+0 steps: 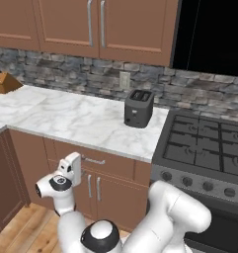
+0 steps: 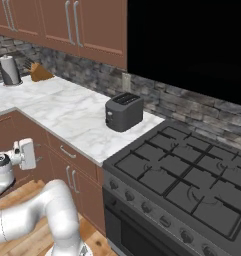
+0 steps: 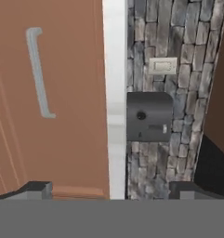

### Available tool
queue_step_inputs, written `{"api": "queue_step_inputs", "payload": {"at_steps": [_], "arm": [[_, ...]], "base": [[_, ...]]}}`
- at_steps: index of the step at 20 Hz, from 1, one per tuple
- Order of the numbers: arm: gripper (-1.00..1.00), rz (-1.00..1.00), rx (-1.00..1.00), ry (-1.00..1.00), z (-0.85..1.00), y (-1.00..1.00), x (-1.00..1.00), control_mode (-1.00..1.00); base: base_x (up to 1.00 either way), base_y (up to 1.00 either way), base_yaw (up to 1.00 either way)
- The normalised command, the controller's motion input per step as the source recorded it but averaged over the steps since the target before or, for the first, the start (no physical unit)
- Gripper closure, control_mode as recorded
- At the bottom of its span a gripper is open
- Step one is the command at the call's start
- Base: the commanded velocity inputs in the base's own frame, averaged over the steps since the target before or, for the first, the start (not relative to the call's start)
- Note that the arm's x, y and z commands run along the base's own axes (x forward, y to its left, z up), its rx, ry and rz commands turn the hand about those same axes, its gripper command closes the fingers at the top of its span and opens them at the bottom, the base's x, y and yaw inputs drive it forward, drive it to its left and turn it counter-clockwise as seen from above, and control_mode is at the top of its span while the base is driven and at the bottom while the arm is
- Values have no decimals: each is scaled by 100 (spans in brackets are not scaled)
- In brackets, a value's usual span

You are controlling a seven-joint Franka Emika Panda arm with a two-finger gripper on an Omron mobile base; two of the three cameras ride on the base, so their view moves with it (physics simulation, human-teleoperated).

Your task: Take a straw from the drawer in front and place it inside the glass cup on the dining counter.

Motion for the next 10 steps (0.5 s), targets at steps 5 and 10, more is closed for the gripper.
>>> {"api": "queue_step_inputs", "payload": {"at_steps": [5,10], "arm": [[-100,8,-6,0,-43,0,34,-100],[-100,3,-6,0,-40,0,31,-100]], "base": [[0,0,0],[0,0,0]]}}
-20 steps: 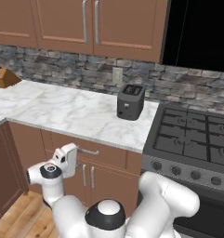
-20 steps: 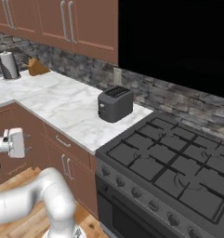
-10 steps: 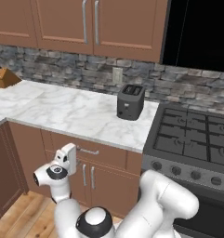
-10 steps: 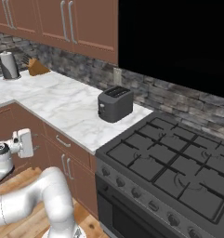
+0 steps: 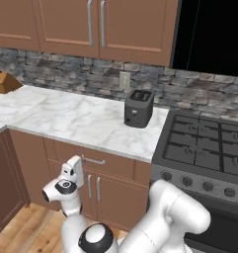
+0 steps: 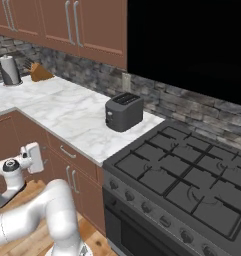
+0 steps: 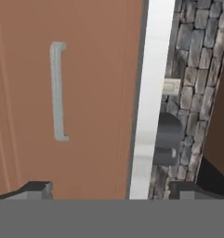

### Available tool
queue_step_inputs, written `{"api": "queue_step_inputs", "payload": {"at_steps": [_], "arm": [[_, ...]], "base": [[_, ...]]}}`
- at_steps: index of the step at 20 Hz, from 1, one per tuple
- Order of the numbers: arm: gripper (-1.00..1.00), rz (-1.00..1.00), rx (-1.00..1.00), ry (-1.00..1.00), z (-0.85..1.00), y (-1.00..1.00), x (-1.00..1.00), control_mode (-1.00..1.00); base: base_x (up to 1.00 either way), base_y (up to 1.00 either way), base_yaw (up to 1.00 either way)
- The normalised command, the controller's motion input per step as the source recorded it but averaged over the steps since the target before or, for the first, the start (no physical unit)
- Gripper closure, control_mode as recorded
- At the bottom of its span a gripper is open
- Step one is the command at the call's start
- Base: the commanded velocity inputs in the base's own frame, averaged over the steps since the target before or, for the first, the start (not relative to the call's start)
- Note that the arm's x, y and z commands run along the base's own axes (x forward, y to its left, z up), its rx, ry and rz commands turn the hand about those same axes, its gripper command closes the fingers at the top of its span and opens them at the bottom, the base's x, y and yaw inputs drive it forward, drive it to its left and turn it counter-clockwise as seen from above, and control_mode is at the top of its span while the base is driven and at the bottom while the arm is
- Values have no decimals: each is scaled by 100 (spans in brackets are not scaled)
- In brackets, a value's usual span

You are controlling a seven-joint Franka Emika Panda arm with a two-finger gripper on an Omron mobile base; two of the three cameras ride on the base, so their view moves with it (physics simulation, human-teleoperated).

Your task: Take a straw from the drawer in front and place it inside the glass cup on the dining counter.

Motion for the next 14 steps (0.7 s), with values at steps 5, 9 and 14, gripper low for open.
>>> {"api": "queue_step_inputs", "payload": {"at_steps": [5,9,14], "arm": [[-100,1,-5,0,-37,0,35,-100],[-100,0,-3,0,-36,0,42,-100],[-100,0,-2,0,-32,0,45,-100]], "base": [[0,0,0],[0,0,0],[0,0,0]]}}
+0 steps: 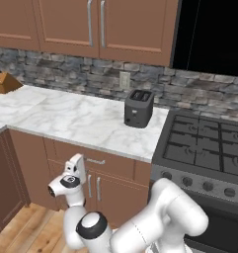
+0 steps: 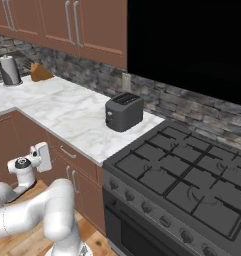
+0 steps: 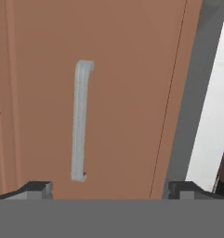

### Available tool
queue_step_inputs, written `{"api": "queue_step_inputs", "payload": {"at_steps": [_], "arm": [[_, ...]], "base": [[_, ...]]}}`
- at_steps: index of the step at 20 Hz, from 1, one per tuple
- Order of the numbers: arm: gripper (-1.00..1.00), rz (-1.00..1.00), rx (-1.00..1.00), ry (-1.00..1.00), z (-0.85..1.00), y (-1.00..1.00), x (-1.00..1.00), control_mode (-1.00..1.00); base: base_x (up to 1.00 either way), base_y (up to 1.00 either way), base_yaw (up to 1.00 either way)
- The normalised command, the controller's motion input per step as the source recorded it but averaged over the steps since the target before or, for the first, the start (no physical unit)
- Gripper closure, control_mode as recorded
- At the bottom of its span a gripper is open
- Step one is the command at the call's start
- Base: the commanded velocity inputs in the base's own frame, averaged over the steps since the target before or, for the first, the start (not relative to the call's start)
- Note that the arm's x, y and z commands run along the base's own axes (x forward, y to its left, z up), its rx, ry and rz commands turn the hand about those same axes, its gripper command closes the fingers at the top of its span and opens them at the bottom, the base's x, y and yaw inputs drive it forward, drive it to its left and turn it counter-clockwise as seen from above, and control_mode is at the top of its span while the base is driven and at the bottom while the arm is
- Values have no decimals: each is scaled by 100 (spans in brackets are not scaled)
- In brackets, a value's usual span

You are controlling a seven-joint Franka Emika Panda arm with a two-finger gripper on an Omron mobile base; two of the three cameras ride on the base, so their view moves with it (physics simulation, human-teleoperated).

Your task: Take a straw from the drawer in front and place it inside the glass cup on the dining counter.

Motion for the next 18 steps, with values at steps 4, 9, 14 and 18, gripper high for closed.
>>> {"api": "queue_step_inputs", "payload": {"at_steps": [4,9,14,18], "arm": [[-100,0,-1,0,-36,0,43,-100],[-100,0,-3,0,-46,0,34,-100],[-100,0,-3,-3,-45,0,29,-100],[-100,0,-5,-8,-50,0,14,-100]], "base": [[0,0,0],[0,0,0],[0,0,0],[0,0,0]]}}
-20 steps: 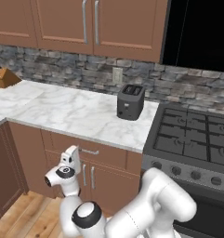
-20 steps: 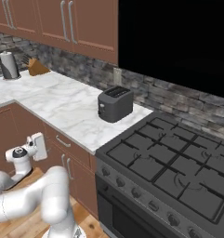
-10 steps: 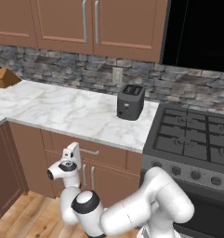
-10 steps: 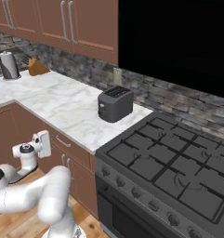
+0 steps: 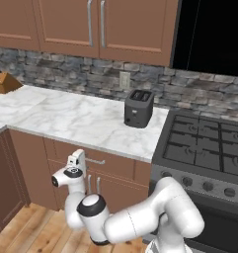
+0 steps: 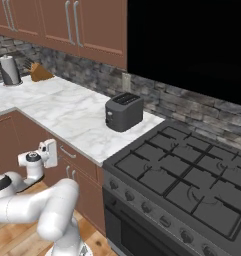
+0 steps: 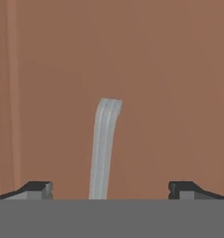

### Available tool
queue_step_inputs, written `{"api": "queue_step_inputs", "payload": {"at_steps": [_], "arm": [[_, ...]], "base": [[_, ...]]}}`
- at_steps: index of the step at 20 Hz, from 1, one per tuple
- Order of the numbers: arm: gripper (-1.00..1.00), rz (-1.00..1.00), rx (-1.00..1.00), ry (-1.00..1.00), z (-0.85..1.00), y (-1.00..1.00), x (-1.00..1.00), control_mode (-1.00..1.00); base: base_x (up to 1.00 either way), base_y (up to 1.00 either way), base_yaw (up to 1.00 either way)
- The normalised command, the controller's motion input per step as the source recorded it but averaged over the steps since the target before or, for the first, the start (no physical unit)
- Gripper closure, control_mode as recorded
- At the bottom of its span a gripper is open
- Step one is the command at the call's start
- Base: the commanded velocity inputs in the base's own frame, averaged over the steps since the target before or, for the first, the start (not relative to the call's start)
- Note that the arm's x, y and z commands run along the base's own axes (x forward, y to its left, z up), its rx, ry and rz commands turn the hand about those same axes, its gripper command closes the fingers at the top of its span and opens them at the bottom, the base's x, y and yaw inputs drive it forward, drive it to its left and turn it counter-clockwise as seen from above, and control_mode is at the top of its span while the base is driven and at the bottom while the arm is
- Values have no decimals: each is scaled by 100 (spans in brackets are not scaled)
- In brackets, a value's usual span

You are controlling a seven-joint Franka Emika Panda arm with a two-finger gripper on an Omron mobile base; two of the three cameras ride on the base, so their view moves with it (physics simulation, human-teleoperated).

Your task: Take a straw from the drawer in front and place it inside the glass cup on the dining counter.

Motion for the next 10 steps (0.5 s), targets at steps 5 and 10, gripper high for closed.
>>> {"api": "queue_step_inputs", "payload": {"at_steps": [5,10], "arm": [[-100,0,-7,-11,-59,0,4,-100],[-100,0,-8,-16,-61,0,3,-100]], "base": [[0,0,0],[0,0,0]]}}
